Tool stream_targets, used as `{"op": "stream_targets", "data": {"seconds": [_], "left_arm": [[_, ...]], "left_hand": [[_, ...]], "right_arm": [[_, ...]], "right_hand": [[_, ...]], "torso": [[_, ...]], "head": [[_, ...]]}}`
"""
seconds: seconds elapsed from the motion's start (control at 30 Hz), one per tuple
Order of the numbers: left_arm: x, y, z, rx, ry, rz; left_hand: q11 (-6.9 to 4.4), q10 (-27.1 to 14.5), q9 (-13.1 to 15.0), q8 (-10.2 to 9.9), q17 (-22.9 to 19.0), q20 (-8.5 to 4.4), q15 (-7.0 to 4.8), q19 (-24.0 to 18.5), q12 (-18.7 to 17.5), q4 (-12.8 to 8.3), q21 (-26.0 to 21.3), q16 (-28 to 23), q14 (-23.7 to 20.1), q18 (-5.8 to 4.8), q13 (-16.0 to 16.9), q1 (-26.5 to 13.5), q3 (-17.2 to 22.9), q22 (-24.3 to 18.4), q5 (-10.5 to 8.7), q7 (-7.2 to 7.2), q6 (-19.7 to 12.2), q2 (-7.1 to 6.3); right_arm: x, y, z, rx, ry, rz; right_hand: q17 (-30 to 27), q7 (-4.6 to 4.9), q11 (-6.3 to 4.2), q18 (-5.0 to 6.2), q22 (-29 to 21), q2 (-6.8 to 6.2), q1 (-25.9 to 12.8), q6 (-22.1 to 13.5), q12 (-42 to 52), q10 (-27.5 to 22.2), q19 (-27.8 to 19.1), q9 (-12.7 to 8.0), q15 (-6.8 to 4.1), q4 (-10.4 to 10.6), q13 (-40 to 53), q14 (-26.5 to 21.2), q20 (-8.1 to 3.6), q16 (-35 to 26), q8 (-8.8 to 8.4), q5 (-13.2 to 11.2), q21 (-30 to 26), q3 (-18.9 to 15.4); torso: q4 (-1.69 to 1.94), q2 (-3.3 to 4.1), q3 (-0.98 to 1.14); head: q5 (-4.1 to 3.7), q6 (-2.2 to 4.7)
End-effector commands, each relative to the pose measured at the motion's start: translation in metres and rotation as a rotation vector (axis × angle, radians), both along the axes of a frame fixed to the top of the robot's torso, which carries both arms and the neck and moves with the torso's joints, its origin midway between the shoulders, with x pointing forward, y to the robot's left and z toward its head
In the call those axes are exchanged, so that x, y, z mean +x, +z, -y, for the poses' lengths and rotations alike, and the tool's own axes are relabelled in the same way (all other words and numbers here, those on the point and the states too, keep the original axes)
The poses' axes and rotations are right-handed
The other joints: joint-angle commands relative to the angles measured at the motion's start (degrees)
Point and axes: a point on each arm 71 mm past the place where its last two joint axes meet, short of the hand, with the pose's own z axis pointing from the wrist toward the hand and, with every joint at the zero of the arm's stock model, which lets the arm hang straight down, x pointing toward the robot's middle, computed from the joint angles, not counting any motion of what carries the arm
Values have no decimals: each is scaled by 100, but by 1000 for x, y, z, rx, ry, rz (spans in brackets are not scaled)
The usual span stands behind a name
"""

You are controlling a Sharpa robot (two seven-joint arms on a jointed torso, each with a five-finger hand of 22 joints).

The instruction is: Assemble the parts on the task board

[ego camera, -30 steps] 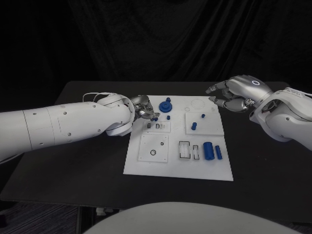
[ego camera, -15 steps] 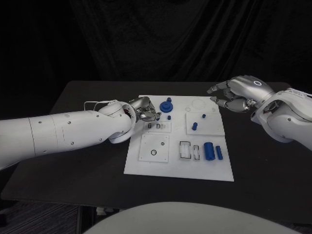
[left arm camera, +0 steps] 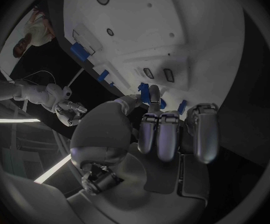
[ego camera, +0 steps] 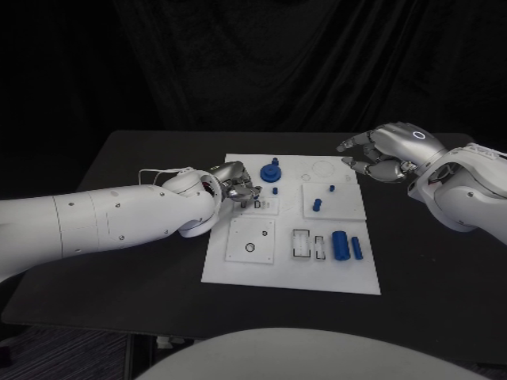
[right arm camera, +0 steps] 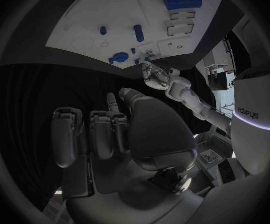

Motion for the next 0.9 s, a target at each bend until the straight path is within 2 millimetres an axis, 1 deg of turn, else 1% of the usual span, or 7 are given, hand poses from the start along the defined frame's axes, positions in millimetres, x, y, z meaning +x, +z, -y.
{"op": "stream_targets", "data": {"seconds": [0.03, 0.17, 0.3, 0.37, 0.53, 0.7, 0.9], "left_arm": [[-2, -2, 2, 7, -16, -4], [-2, -4, 3, 10, -18, -11], [-3, -6, 2, 14, -20, -20], [-3, -7, 2, 18, -20, -26], [-4, -9, 2, 24, -23, -38], [-4, -10, 2, 32, -27, -51], [-4, -12, 3, 40, -33, -64]], "left_hand": [[-22, 599, 16, 41, 1509, 4, -4, -14, 15, -76, -20, 15, 616, 56, 1506, 1, 119, 389, 22, -98, -32, 31], [-26, 599, 37, 63, 1509, 2, -8, -9, 15, -43, -17, 15, 616, 55, 1506, -22, 110, 397, -8, -103, -22, 40], [-28, 599, 41, 69, 1509, 2, -8, -14, 15, -36, -24, 15, 616, 57, 1506, -25, 110, 390, -12, -105, -16, 43], [-29, 599, 44, 73, 1509, 1, -9, -15, 15, -31, -27, 15, 616, 58, 1506, -29, 107, 388, -19, -106, -13, 41], [-35, 599, 56, 82, 1509, -3, -15, -9, 15, 23, -23, 15, 616, 56, 1506, -66, 81, 399, -121, -112, -16, 36], [-36, 599, 56, 79, 1509, -4, -16, -14, 15, 34, -31, 15, 616, 58, 1506, -72, 76, 392, -144, -112, -22, 36], [-37, 599, 57, 78, 1509, -5, -17, -13, 15, 40, -32, 15, 616, 58, 1506, -71, 75, 393, -169, -115, -26, 39]], "right_arm": [[0, 0, 1, 4, -18, 9], [0, 0, 1, 4, -20, 9], [0, 0, 1, 4, -19, 7], [0, 0, 1, 3, -19, 7], [0, 0, 1, 1, -20, 3], [-1, 0, 1, 1, -20, 2], [-1, 0, 1, 0, -20, 0]], "right_hand": [[1217, -6, 7, 89, 1331, -33, 35, 49, 30, 597, 332, -10, 26, 5, 1508, 530, 18, -14, -40, 39, -27, 35], [1217, -6, 7, 89, 1331, -33, 35, 49, 30, 597, 332, -10, 26, 5, 1508, 530, 18, -14, -40, 39, -27, 35], [1217, -6, 7, 89, 1331, -33, 35, 49, 30, 597, 332, -10, 26, 5, 1508, 530, 18, -14, -40, 39, -27, 35], [1217, -6, 7, 89, 1331, -33, 35, 49, 30, 597, 332, -10, 26, 5, 1508, 530, 18, -14, -40, 39, -27, 35], [1212, -8, 6, 90, 1330, -36, 35, 51, 30, 597, 331, -12, 26, 1, 1508, 528, 17, -17, -42, 53, -30, 43], [1212, -8, 6, 90, 1330, -36, 35, 51, 30, 597, 331, -12, 26, 1, 1508, 528, 17, -17, -42, 53, -30, 43], [1212, -8, 6, 90, 1330, -36, 35, 51, 30, 597, 331, -12, 26, 1, 1508, 528, 17, -17, -42, 53, -30, 43]], "torso": [[-3, -1, -2], [1, -2, -2], [-7, -2, -1], [-5, -3, 0], [2, 2, -1], [-7, -1, -2], [-2, -3, -3]], "head": [[14, 0], [2, 0], [11, 0], [9, 0], [2, 0], [7, 0], [-6, 0]]}}
